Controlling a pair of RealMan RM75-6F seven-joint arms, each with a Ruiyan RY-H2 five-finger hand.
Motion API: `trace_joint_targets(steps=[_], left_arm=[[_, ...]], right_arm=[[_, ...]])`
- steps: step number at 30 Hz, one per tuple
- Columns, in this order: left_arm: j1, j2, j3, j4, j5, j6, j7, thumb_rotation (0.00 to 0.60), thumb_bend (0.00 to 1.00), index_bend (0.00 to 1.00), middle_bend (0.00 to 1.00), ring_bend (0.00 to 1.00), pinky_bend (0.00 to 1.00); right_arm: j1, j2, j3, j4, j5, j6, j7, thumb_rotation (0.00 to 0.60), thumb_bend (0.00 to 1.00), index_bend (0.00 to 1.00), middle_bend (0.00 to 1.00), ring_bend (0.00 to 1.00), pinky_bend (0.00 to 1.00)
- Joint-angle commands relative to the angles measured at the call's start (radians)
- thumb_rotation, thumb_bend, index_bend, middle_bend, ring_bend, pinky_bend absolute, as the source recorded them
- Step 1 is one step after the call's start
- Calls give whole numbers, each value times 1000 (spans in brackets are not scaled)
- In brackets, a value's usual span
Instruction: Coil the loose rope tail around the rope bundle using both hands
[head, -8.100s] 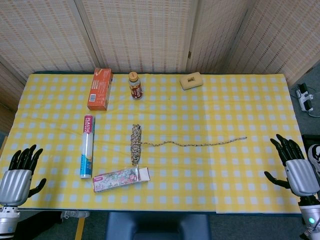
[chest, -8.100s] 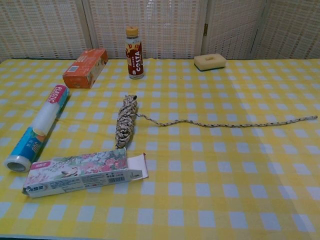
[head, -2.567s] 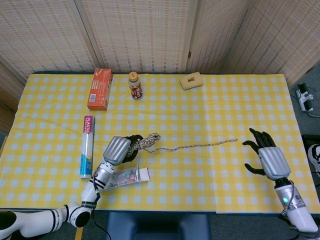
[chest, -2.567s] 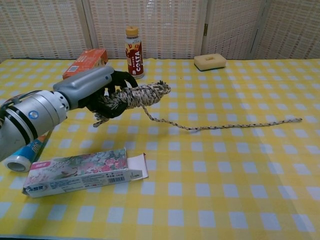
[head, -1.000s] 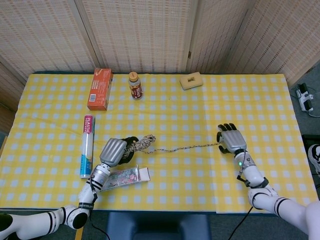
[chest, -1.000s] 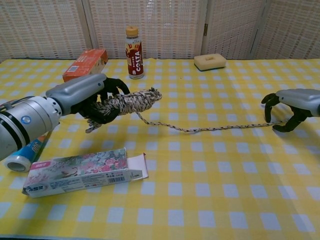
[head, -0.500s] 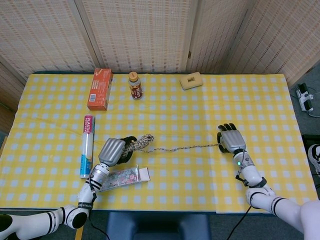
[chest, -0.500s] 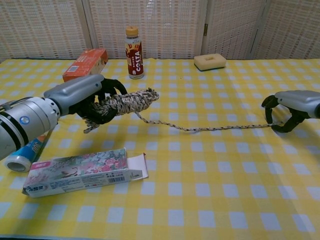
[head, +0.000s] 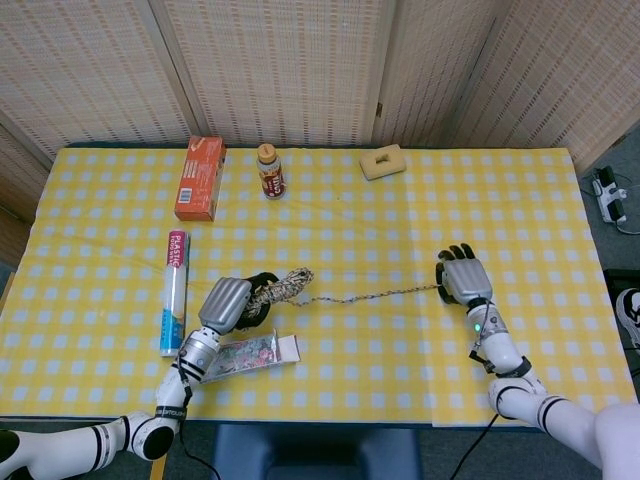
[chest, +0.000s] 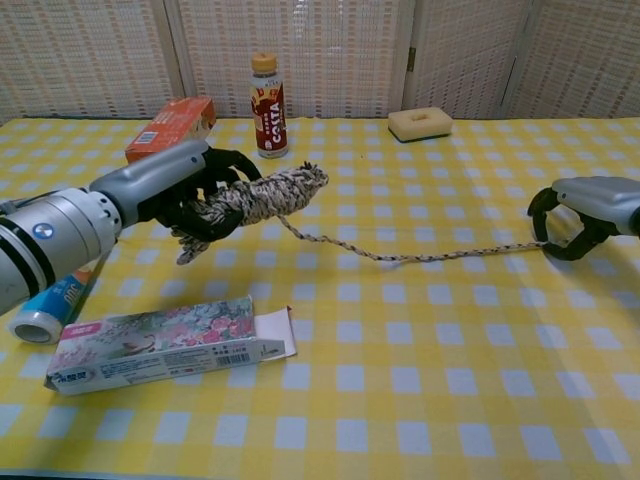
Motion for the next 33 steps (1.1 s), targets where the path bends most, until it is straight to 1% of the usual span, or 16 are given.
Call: trace_joint_targets(steps=[1, 5, 10, 15, 20, 24, 28, 33], left_arm=[[2, 21, -9, -37, 5, -7, -31, 600, 665, 702, 653, 657, 752], [0, 41, -10, -89, 24, -9, -59, 600, 667, 702, 653, 657, 752], [-4, 61, 7, -158, 58, -26, -93, 600, 667, 702, 653, 657, 749], [-20, 69, 20, -215, 76, -55, -105, 600, 667, 702, 653, 657, 741], [-44, 48, 22, -243, 74, -71, -54, 600, 667, 702, 653, 656, 741], [-73, 23, 16, -248, 22, -98, 30, 600, 668, 702, 653, 656, 741], [-111, -17, -2, -230, -86, -126, 141, 600, 667, 699, 653, 654, 727], [-148, -63, -20, -209, -201, -119, 257, 600, 667, 697, 653, 653, 723]], right_arm=[[-7, 4, 9, -21, -13, 28, 16, 600, 533, 659, 254, 107, 0], [-15, 25, 34, -90, -37, 82, 59, 600, 547, 680, 271, 117, 0], [-1, 36, 78, -179, -47, 131, 78, 600, 553, 698, 281, 117, 0], [34, 40, 120, -293, -27, 138, 50, 600, 554, 700, 281, 114, 0], [75, 24, 158, -387, -13, 168, -4, 600, 554, 700, 281, 114, 0], [106, 13, 196, -460, -2, 199, -31, 600, 554, 700, 280, 113, 0], [134, 2, 231, -537, 7, 238, -60, 600, 554, 700, 280, 111, 0], [154, -3, 244, -613, 1, 279, -97, 600, 554, 700, 280, 110, 0]])
